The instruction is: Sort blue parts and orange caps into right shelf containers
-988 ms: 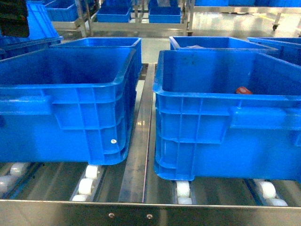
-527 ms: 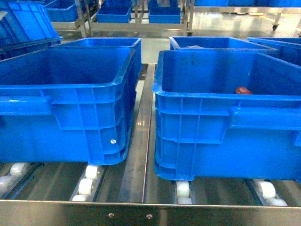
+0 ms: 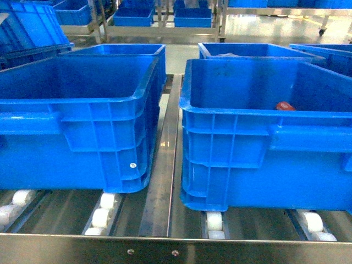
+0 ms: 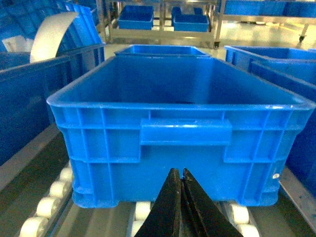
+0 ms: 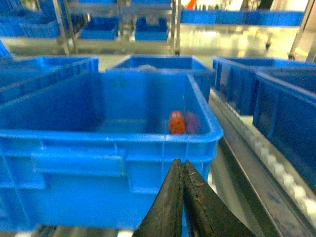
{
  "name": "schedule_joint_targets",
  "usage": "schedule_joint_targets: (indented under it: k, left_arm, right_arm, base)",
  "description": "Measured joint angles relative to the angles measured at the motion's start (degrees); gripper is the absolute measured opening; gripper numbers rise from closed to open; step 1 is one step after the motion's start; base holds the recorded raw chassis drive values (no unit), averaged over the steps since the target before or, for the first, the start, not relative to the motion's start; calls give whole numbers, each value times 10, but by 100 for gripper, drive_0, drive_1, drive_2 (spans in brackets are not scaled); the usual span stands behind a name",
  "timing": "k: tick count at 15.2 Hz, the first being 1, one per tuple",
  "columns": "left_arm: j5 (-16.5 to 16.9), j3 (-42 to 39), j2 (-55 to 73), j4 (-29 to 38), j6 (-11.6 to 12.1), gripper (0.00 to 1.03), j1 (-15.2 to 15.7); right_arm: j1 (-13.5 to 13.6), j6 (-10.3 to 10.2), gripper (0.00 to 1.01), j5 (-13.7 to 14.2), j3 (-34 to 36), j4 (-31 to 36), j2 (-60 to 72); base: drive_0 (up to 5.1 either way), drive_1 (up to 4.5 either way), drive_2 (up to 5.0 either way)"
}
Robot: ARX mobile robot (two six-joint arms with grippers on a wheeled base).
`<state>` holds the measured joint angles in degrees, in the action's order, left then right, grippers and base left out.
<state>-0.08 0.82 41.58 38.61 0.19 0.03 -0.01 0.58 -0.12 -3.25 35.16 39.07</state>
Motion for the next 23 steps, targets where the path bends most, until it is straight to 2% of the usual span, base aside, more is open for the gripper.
schedule_joint_targets:
  k: [1,9,18,19,20,23]
  left_arm:
    - [0,0,-38,-18,0,2,0]
    - [0,0,-229,-197,0,2,0]
    - [1,0,-320,-291,0,2,0]
    - [0,0,-368,-366,0,2,0]
    - [-1,0,-412,-389,0,2,0]
    - [-1,0,-411,-392,0,2,-1]
  right_arm:
    - [0,0,2,0,18,35,-3]
    - [0,-1,2,0,25,-152,-190]
    - [0,-2,2,0,25,-249,-288]
    - [0,-2,2,0,25,-266,-299]
    - [0,-2,2,0,25,-344,-352]
    - [0,-4,2,1,25,-358,-388]
  base:
    - [0,0,0]
    - [0,0,0]
    - [0,0,0]
    - [0,0,0]
    - [0,0,0]
    - [0,0,0]
